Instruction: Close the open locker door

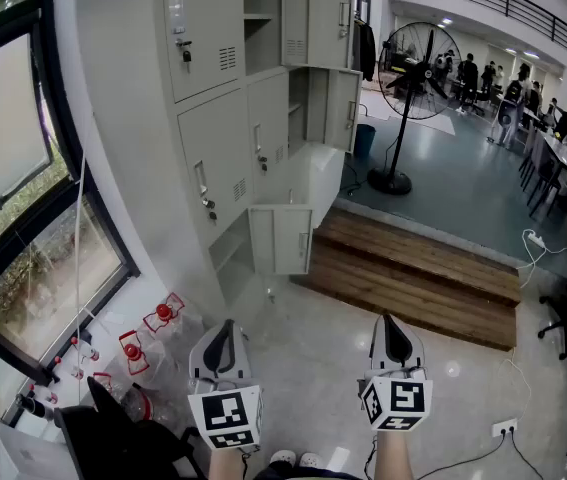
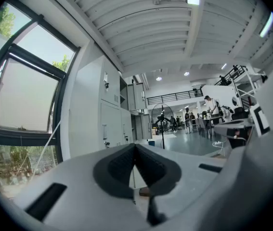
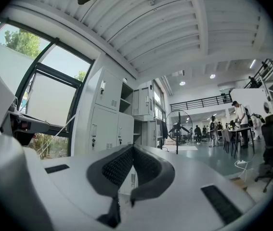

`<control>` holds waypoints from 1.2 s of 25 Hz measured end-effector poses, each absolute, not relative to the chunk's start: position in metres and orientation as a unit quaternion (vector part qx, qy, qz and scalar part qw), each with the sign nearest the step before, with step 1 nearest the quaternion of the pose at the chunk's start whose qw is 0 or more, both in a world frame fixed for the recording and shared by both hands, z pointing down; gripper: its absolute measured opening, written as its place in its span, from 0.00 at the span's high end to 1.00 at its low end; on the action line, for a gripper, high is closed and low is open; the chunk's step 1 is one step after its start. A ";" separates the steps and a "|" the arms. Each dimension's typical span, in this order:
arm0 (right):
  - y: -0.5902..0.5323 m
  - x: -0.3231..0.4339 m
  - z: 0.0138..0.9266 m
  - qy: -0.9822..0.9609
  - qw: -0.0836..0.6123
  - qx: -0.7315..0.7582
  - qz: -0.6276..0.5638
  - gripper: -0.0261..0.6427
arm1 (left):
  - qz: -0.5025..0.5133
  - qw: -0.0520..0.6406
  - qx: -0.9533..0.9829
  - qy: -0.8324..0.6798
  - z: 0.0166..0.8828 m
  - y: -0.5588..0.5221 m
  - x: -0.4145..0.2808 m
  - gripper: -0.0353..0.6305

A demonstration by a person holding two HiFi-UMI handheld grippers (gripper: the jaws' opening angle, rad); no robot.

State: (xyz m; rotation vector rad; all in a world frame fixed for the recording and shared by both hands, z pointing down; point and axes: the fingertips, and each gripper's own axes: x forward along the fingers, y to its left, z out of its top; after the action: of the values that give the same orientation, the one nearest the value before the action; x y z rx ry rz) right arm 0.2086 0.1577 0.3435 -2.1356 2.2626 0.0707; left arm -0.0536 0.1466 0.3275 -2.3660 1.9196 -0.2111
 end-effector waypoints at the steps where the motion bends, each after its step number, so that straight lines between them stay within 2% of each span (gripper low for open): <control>1: 0.158 0.209 0.344 0.727 0.015 -0.686 0.022 0.93 | -0.069 0.045 -0.774 0.627 0.327 0.147 -0.053 0.94; 27: 0.154 0.219 0.349 0.731 0.036 -0.681 0.003 0.92 | -0.068 0.042 -0.766 0.637 0.328 0.147 -0.049 0.94; 28: 0.153 0.217 0.350 0.738 0.040 -0.674 -0.001 0.84 | -0.068 0.042 -0.765 0.639 0.328 0.147 -0.049 0.94; 29: 0.152 0.215 0.351 0.746 0.042 -0.665 -0.004 0.67 | -0.068 0.042 -0.764 0.640 0.328 0.148 -0.048 0.94; 30: 0.151 0.214 0.352 0.753 0.042 -0.657 -0.006 0.66 | -0.069 0.041 -0.763 0.641 0.329 0.148 -0.046 0.94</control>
State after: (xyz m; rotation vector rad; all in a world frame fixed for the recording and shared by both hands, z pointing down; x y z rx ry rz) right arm 0.2140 0.1508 0.3515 -2.0100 2.3033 -0.0196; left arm -0.0465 0.1480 0.3289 -2.3358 1.9638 -0.2104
